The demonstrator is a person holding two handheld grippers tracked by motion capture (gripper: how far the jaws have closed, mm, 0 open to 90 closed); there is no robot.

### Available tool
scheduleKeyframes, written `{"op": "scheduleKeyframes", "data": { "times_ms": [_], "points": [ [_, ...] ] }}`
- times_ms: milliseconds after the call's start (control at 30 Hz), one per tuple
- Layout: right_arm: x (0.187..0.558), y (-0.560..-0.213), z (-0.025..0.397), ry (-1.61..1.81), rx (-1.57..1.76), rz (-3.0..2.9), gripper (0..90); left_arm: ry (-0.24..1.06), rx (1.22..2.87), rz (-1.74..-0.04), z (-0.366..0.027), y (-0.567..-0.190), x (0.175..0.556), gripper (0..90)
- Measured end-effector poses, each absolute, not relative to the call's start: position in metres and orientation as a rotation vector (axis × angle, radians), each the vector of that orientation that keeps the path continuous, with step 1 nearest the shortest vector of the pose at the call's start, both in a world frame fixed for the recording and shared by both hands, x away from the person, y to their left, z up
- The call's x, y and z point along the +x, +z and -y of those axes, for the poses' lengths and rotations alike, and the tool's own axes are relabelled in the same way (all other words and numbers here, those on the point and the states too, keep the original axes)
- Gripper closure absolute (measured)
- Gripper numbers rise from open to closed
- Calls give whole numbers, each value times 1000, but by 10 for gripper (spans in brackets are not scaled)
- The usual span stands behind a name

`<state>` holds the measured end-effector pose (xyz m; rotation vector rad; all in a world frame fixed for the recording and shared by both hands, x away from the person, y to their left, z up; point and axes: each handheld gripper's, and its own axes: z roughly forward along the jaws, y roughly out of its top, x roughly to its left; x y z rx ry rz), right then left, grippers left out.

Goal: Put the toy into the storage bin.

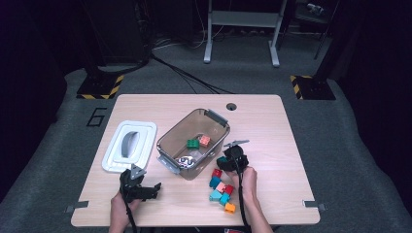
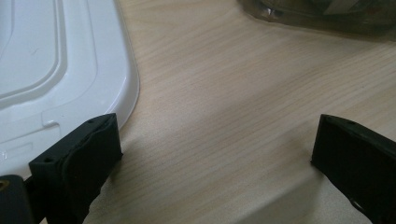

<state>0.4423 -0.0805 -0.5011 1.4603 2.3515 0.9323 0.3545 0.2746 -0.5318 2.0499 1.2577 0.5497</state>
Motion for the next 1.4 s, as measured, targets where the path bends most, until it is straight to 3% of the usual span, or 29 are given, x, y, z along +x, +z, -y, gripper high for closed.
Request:
{"op": "scheduleKeyframes", "data": {
  "times_ms": [533, 1400],
  "points": [
    [437, -494, 95, 967, 1450, -2304, 591, 548, 2051, -1259, -274, -532, 354, 13],
    [429, -441, 124, 1087, 1418, -2214, 592, 551, 2050, -1258, -274, -532, 354, 13]
  ]
}}
